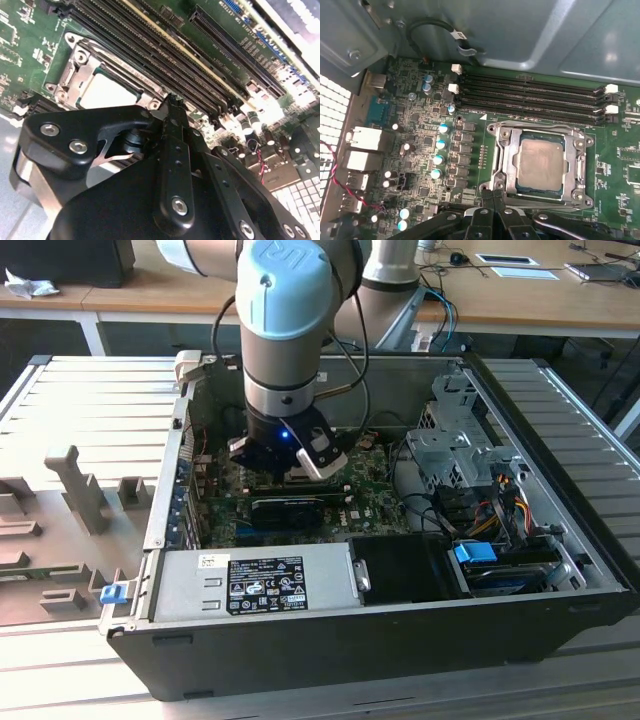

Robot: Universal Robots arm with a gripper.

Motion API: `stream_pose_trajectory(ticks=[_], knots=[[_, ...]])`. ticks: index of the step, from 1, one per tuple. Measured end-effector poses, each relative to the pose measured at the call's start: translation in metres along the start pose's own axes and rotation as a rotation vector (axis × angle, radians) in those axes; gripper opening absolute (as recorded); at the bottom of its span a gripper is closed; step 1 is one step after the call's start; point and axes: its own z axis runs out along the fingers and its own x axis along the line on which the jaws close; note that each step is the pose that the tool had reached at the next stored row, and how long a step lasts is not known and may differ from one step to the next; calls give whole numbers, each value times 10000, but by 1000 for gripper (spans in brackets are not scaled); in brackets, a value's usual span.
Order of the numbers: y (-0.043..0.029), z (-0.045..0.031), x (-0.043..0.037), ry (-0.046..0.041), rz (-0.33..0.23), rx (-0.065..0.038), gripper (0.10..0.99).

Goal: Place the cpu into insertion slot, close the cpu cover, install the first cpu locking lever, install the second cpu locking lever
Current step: 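Install the second cpu locking lever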

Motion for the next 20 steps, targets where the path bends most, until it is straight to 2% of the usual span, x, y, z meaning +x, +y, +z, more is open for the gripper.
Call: stream_pose_trajectory(ticks=[3,7,11,16,18,20], knots=[[-10,44,1,-6,0,-49,106],[-16,74,3,-33,-4,-264,106],[-19,104,25,-51,-9,-381,106],[-21,115,38,-56,-19,-465,106],[-15,88,39,-57,-23,-474,106],[15,-48,37,-55,-22,-471,106]])
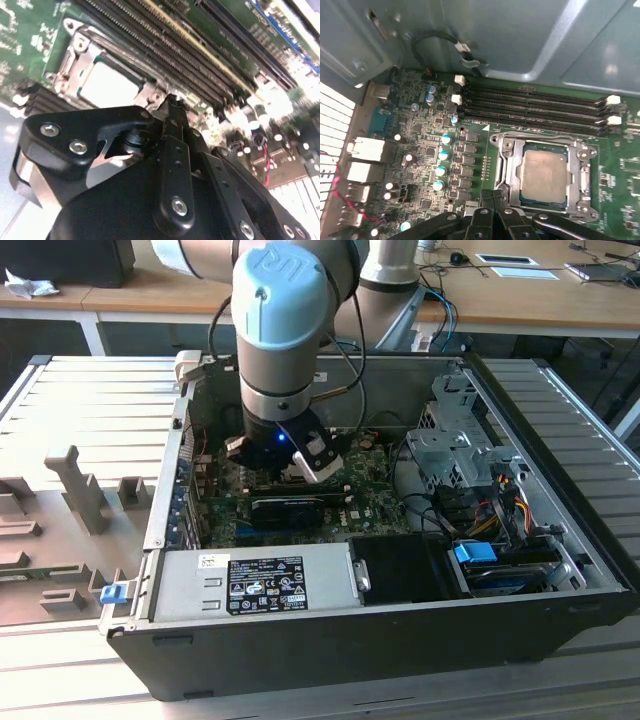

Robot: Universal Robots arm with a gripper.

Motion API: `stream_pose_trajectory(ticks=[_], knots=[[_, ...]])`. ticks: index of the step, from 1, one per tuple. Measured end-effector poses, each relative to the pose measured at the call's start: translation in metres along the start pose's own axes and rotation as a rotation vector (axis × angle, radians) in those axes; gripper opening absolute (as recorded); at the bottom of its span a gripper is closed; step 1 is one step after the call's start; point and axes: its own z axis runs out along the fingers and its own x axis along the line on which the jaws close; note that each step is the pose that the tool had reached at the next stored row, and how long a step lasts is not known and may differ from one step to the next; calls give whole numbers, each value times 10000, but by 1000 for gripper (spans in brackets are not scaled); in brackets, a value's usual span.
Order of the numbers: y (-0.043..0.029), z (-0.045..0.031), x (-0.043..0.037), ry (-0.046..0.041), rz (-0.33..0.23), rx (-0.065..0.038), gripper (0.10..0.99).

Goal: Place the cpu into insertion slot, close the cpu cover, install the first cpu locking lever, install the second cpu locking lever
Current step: 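Install the second cpu locking lever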

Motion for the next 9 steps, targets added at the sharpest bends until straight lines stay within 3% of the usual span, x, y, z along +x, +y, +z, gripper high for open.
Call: stream_pose_trajectory(ticks=[6,9], knots=[[38,-136,-3,0,0,-1,106],[39,-142,-3,1,0,-1,106]])
